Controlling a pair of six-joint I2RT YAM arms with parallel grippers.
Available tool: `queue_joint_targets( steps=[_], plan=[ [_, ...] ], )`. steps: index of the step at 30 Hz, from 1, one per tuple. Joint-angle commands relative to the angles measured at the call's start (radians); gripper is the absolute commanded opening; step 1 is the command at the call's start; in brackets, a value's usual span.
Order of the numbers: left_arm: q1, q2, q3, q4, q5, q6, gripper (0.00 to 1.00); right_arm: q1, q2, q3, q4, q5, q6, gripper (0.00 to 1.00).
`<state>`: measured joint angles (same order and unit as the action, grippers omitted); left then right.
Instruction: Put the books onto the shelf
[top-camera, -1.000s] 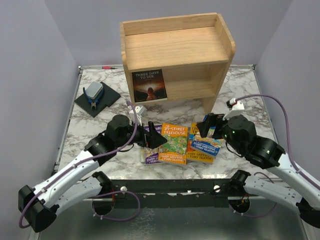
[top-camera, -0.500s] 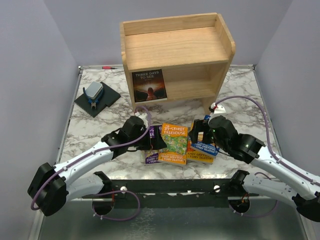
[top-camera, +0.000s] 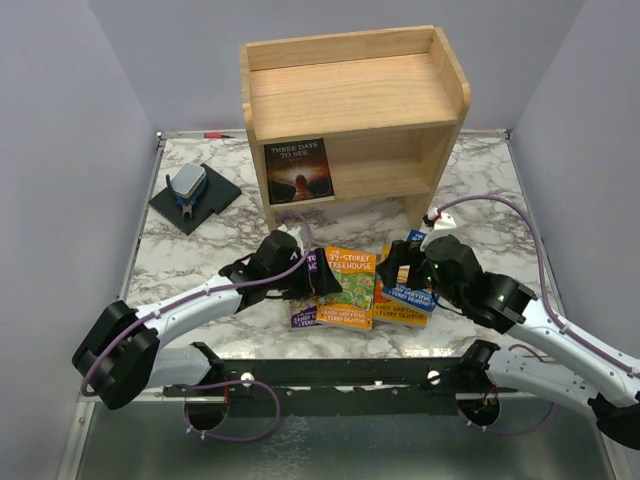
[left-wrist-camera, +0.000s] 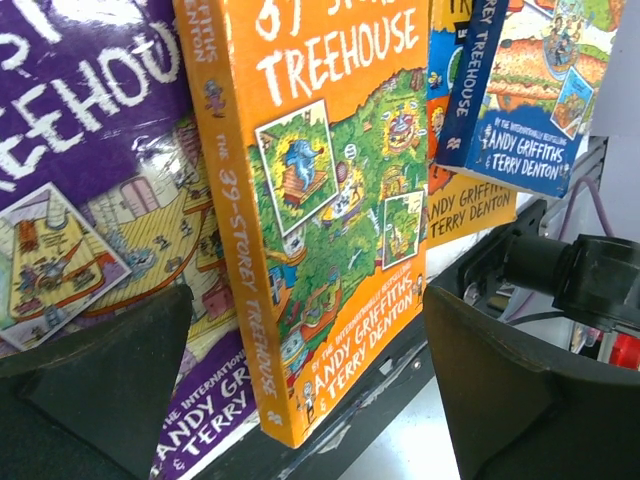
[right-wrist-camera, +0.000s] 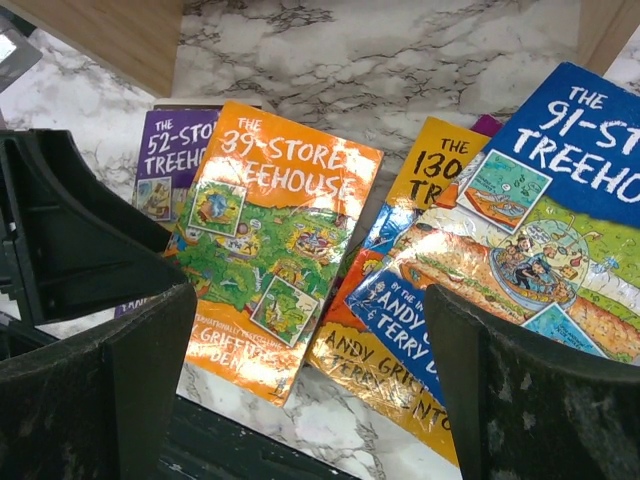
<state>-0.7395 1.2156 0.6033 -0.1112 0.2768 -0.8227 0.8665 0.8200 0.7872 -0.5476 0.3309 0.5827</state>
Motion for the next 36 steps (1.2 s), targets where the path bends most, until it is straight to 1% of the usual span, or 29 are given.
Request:
queue_joint_targets(
  steps=[1, 10, 13, 16, 19, 23, 26, 28, 36],
  plan=[
    [-0.008, 0.060, -0.042, 0.031, 0.019, -0.023, 0.99, 0.003, -0.050, -0.045, 0.006, -0.012, 0.018, 0.99],
    [-0.016, 0.138, -0.085, 0.120, 0.046, -0.045, 0.99, 0.003, -0.073, -0.059, -0.022, 0.002, 0.044, 0.99],
    [-0.016, 0.160, -0.113, 0.178, 0.068, -0.063, 0.92, 0.003, -0.082, -0.076, -0.010, 0.002, 0.052, 0.99],
    [-0.015, 0.178, -0.131, 0.209, 0.082, -0.069, 0.81, 0.003, -0.084, -0.085, -0.002, 0.000, 0.054, 0.99],
    [-0.016, 0.196, -0.140, 0.234, 0.097, -0.070, 0.64, 0.003, -0.081, -0.088, -0.005, 0.000, 0.059, 0.99],
    [-0.016, 0.208, -0.151, 0.268, 0.109, -0.081, 0.33, 0.003, -0.076, -0.088, 0.002, 0.000, 0.061, 0.99],
    [-0.014, 0.209, -0.142, 0.271, 0.112, -0.081, 0.11, 0.003, -0.072, -0.079, -0.002, 0.000, 0.062, 0.99],
    [-0.015, 0.203, -0.127, 0.273, 0.115, -0.081, 0.00, 0.003, -0.071, -0.076, -0.006, -0.001, 0.063, 0.99],
    [-0.013, 0.112, -0.044, 0.281, 0.128, -0.094, 0.00, 0.003, -0.111, -0.070, -0.048, 0.023, 0.078, 0.99]
  ],
)
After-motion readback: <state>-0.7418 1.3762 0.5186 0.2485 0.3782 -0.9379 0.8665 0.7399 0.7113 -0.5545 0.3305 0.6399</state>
